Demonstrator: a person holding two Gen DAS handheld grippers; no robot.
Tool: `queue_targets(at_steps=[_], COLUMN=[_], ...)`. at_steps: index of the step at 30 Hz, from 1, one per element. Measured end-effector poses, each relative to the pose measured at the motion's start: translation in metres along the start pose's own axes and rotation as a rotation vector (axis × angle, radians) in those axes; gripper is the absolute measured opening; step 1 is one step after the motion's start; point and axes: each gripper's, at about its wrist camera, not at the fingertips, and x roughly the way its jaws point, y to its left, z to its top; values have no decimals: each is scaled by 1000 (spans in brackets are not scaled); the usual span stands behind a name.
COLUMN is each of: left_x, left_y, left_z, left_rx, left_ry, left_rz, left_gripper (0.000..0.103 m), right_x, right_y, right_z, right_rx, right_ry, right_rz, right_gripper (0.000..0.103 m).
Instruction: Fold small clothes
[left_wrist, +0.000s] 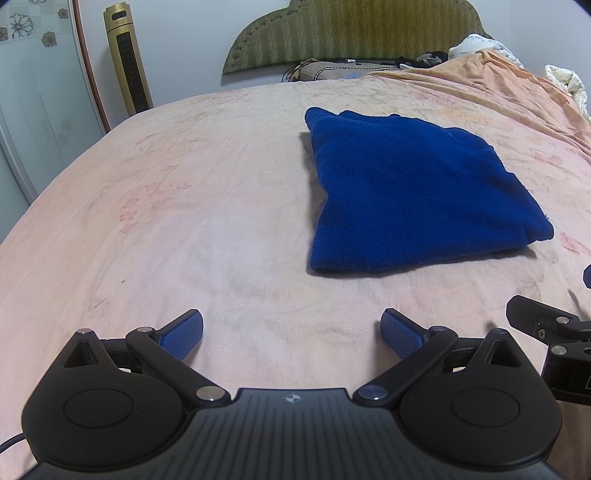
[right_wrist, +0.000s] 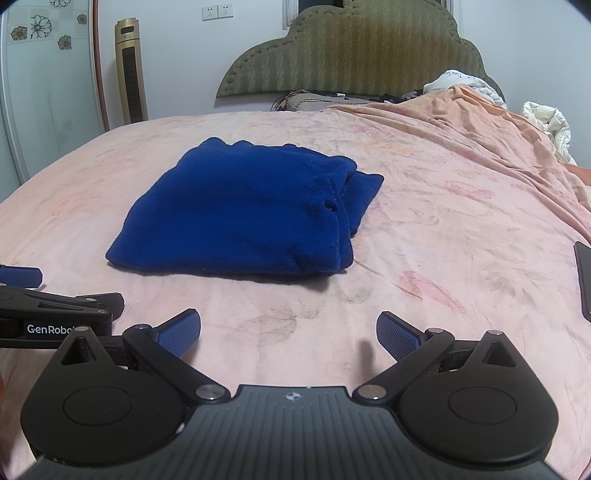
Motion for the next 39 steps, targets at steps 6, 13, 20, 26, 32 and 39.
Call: queue_targets(at_steps=[6,13,20,26,32,39], left_x=[0,0,0,-2,-2,0], left_y=[0,0,-1,-3,-3,0], left_z=[0,0,0,0,2,3], left_rx=[1,1,2,10,14,7], left_ry=[0,0,1,-1,0,3], left_rz=[0,0,-3,-15,-34,-36], left_gripper=[103,103,103,103,103,103], right_x=[1,1,1,1,2,6], right_y=[0,-1,0,0,3,3], right_z=[0,1,1,2,4,5], right_rx=[2,10,6,5,0,1], right_ry=[0,2,2,3,10,18], right_rz=[-1,-1,3,3,1,4], right_gripper=[103,103,103,103,103,103])
